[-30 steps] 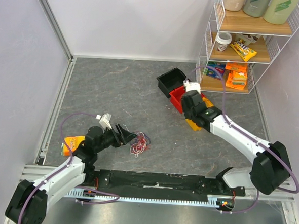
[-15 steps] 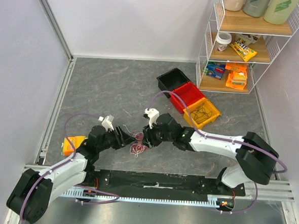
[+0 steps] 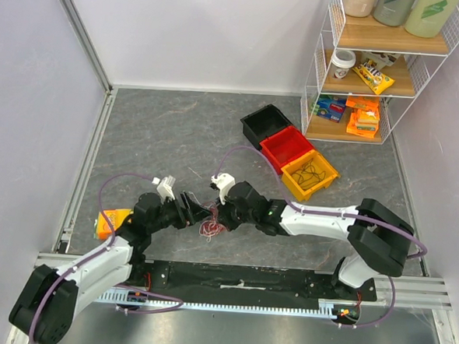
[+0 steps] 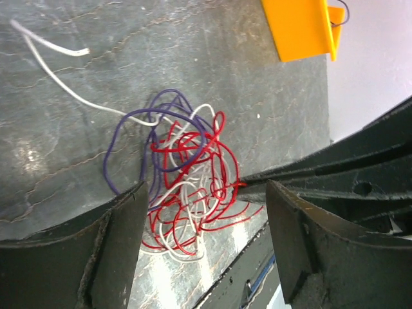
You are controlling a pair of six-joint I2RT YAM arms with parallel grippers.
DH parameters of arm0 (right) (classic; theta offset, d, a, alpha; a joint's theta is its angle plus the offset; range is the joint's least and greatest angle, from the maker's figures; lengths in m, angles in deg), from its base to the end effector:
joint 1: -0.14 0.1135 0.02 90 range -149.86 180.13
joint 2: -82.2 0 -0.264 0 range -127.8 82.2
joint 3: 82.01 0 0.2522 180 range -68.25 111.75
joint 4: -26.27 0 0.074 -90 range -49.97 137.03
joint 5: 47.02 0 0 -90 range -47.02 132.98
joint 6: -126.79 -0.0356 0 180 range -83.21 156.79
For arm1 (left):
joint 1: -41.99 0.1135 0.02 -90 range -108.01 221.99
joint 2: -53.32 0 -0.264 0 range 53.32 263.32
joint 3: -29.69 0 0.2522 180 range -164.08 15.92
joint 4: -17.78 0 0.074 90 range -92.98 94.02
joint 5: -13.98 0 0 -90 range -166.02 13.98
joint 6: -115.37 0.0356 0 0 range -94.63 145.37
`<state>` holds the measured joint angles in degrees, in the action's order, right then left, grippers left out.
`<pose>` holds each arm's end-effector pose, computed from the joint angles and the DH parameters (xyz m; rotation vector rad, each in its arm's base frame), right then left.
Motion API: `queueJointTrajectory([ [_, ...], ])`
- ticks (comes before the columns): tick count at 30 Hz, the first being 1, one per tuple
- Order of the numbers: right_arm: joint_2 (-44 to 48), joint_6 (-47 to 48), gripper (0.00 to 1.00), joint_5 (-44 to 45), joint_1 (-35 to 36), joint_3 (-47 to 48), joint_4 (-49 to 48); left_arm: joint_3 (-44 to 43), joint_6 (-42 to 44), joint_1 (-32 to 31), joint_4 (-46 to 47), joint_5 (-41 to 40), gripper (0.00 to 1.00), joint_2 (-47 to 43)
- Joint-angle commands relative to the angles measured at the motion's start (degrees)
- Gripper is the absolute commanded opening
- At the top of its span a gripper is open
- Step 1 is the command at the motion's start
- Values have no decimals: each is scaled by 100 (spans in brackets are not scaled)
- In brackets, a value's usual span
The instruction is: Untangle the cables
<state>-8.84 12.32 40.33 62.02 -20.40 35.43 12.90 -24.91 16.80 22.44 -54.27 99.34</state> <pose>0.1541 0.2919 0.1852 -0.7913 2.2541 0.8271 0.1339 -0.0775 0.1358 -0.2098 2.1753 -1.1822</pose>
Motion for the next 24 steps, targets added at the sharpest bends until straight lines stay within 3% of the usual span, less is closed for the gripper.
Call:
queueJointTrajectory([
  [1, 394, -14, 0, 371, 25, 110, -41, 100, 1, 5, 329, 478, 80, -163],
  [4, 736, -119, 0, 318, 25, 75, -67, 75, -43, -3, 312, 487, 76, 55],
  [12, 2098, -409, 0, 55, 25, -13, -340, -646, 177, -100, 470, 488, 63, 1664],
  [18, 2986, -305, 0, 178, 25, 478, -340, -638, 177, -153, 514, 338, 52, 1630],
  [24, 3084, -32, 0, 107, 25, 1172, -226, -532, 124, -162, 558, 250, 40, 1393],
])
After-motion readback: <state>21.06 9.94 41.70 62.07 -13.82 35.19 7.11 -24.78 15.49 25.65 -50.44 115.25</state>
